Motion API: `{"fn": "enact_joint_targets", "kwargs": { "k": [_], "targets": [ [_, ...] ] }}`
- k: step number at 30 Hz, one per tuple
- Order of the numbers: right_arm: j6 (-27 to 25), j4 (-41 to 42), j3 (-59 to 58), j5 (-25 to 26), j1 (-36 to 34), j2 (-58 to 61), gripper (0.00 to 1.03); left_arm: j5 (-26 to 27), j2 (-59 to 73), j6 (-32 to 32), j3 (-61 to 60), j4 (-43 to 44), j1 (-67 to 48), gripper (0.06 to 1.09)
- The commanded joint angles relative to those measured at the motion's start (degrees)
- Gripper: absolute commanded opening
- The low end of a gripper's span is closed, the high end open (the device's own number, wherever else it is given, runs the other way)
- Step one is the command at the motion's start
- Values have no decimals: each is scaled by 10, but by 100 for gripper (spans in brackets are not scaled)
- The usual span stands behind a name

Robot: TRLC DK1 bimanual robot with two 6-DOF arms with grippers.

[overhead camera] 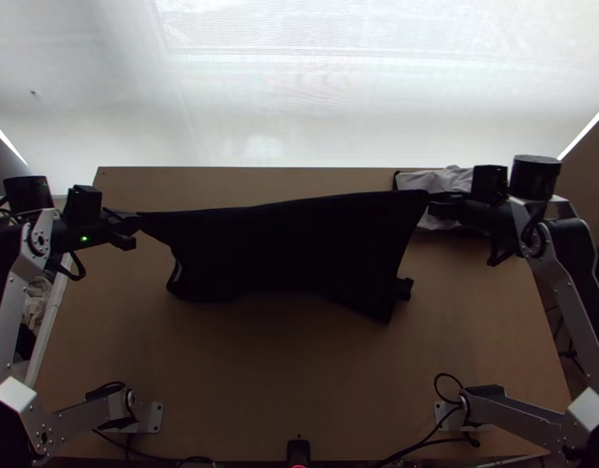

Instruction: Fold the t-shirt

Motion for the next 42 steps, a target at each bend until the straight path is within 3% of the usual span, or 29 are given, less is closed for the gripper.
{"fn": "enact_joint_targets", "kwargs": {
  "k": [1, 8, 17, 23, 29, 37, 42],
  "targets": [
    [-7, -17, 101, 24, -9, -128, 3, 39, -124, -52, 67, -34, 57, 9],
    [-70, -42, 146, 40, -9, -240, 3, 43, -258, -89, 100, -67, 69, 9],
    [-60, -42, 158, 39, -13, -365, 3, 50, -380, -201, 145, -63, 68, 9],
    [-46, -144, 189, 23, -8, -390, 3, 58, -412, -201, 149, -168, 18, 9],
    [-41, -221, 213, -12, -8, -383, 3, 59, -397, -202, 156, -218, -66, 9],
    [-15, -229, 156, -16, -8, -305, 3, 66, -299, -197, 139, -280, -148, 9],
    [-23, -183, 204, -16, 0, -292, 3, 65, -278, -144, 215, -281, -191, 9]
  ]
}}
